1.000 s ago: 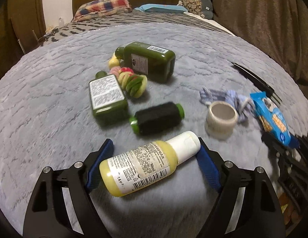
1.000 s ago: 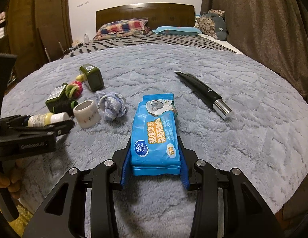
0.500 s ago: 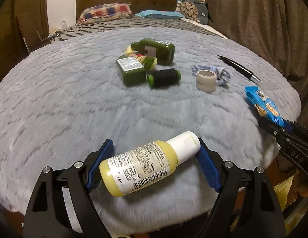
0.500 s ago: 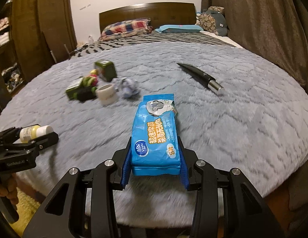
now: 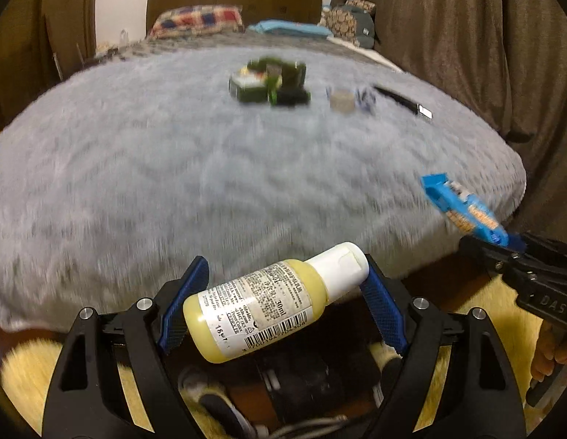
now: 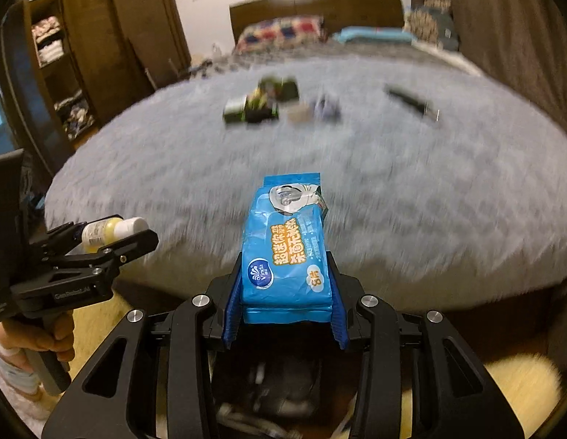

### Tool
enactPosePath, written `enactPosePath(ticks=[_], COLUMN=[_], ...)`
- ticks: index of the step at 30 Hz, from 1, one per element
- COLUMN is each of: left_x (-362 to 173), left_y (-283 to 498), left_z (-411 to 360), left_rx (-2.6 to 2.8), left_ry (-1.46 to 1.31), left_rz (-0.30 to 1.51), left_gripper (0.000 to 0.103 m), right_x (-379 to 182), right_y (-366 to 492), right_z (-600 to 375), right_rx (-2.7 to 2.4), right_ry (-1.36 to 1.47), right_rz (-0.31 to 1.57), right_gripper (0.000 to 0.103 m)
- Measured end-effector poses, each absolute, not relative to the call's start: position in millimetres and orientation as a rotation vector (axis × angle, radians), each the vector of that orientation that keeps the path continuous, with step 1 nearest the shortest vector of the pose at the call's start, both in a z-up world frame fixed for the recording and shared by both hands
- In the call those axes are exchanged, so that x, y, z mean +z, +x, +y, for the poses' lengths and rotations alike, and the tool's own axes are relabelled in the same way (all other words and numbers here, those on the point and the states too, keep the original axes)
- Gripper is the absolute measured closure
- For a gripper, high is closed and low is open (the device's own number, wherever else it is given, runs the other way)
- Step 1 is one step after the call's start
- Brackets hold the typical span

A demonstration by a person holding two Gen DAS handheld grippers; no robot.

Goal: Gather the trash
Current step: 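Lower the bottle and wipes below the bed edge and open both tools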

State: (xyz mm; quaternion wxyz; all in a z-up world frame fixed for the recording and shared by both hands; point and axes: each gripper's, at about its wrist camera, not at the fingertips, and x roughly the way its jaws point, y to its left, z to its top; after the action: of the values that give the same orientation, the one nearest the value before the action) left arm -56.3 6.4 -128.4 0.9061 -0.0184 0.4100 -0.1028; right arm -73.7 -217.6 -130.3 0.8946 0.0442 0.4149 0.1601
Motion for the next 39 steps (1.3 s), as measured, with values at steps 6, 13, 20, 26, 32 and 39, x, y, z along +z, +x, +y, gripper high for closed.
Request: enactPosePath(ticks=[6, 13, 20, 26, 32, 39], left_x=[-171, -215, -248, -272, -289, -301], left_y=[-67, -67, -69, -69, -66, -67], left_z=[0, -7, -15, -26, -31, -24], left_rx=[-0.218, -0.246, -0.271, -0.304, -0.326, -0.338], left_ry=[-0.002, 0.018, 0.024, 0.044, 0.041, 0.001], left_rz=[0.968, 1.098, 1.204, 1.284, 1.336, 1.363], left_gripper=[0.024, 0.024, 0.024, 0.024, 0.024, 0.02], right_x=[-180, -221, -246, -275, -285, -285], right_y=[-78, -71, -67, -63, -56, -54], right_z=[-206, -194, -192, -181, -176, -183], right_rx=[0.335, 0.342, 0.336, 0.351, 0.342, 0.351], right_ry=[0.087, 0.088, 0.12, 0.127, 0.146, 0.171], right_rz=[1.022, 1.143, 1.214, 1.311, 1.337, 1.328], right_gripper=[0.062, 0.062, 0.062, 0.062, 0.061, 0.05])
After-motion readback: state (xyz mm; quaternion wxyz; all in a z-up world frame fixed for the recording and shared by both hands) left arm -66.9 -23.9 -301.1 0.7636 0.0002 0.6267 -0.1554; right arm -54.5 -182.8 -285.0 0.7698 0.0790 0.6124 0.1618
